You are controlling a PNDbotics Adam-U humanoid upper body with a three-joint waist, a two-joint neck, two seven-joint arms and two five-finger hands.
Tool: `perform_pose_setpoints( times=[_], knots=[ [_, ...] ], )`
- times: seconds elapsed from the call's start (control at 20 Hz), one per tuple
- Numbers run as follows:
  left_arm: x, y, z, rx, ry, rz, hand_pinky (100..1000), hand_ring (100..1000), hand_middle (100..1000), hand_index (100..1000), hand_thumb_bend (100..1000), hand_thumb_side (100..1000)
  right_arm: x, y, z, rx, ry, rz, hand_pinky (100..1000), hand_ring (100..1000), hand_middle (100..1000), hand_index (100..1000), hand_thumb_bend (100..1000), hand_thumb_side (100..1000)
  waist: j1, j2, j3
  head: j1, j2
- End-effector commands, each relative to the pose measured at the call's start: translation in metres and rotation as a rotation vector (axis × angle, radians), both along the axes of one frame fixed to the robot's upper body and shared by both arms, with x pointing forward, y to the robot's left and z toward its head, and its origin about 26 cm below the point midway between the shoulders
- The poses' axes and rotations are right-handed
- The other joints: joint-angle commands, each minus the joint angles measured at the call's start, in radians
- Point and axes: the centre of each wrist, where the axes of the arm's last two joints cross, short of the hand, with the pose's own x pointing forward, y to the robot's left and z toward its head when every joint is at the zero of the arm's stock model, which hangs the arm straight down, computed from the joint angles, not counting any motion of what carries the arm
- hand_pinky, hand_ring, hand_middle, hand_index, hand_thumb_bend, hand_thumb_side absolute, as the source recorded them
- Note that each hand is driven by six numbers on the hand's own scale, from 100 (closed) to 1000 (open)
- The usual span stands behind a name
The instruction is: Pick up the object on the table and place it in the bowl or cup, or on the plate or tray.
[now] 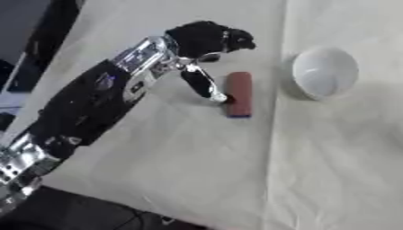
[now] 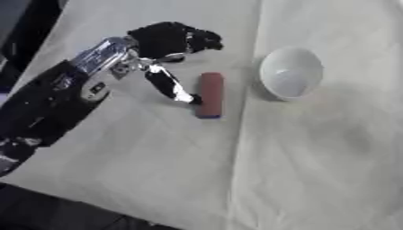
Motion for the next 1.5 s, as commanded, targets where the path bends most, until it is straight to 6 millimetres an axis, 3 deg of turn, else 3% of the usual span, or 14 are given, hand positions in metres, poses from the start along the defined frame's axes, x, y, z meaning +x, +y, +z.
perform_pose_setpoints(
  times=[0.05, 0.7, 1.5],
  knots=[
    [0.002, -0.001, 0.004, 0.023, -0.007, -0.016, 690, 822, 921, 1000, 551, 728, -0.003, -0.003, 0.006, -0.015, -0.017, -0.010, 167, 322, 475, 733, 100, 597, -0.005, -0.024, 0.006, 0.005, -0.004],
    [-0.017, -0.004, 0.011, 0.029, 0.006, -0.069, 690, 822, 920, 1000, 540, 736, -0.003, -0.005, 0.006, -0.019, -0.014, -0.019, 167, 322, 475, 733, 100, 597, -0.001, -0.023, 0.017, -0.009, -0.004],
    [-0.011, -0.008, -0.013, 0.125, 0.058, -0.077, 712, 835, 924, 1000, 578, 792, -0.003, -0.005, 0.008, -0.019, -0.025, -0.016, 166, 320, 474, 734, 100, 596, 0.001, -0.010, 0.010, -0.024, -0.004]
  ],
)
